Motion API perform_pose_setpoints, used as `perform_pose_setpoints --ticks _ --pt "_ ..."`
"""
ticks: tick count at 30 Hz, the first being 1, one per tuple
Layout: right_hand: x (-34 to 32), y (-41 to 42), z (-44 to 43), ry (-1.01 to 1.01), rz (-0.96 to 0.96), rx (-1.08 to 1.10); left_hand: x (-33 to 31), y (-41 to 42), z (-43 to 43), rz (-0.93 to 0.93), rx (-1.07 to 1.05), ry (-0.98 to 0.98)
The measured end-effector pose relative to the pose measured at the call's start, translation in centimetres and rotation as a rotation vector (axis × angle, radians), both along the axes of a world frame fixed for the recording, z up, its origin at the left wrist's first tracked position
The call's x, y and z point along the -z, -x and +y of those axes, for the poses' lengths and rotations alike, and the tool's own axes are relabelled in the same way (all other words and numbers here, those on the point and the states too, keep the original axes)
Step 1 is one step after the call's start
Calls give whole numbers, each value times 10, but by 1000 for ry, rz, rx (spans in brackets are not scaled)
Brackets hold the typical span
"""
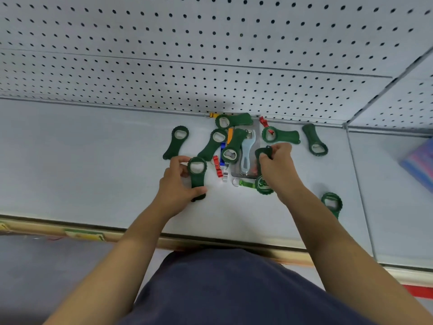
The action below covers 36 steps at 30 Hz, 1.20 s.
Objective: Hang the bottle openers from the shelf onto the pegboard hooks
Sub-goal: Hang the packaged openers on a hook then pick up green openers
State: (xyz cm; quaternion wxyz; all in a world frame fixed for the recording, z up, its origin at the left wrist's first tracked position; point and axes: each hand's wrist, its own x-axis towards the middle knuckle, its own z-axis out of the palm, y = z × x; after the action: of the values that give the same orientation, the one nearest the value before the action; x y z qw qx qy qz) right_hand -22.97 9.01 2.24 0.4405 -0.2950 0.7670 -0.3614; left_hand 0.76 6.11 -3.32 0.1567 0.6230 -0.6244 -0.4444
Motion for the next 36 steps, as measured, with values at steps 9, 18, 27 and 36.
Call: perform_pose_setpoints --ticks 9,18,27,36 --pt "30 -4 -28 -328 559 -272 -1 -9 -7 135 13 1" --pt "19 -14 -40 -452 540 -333 7 -12 -6 194 9 24" --pt "-6 -24 -32 -450 292 -242 2 -17 -4 322 -81 39" --pt "-30 -53 30 -315 157 -82 -19 -31 -22 455 -44 -244"
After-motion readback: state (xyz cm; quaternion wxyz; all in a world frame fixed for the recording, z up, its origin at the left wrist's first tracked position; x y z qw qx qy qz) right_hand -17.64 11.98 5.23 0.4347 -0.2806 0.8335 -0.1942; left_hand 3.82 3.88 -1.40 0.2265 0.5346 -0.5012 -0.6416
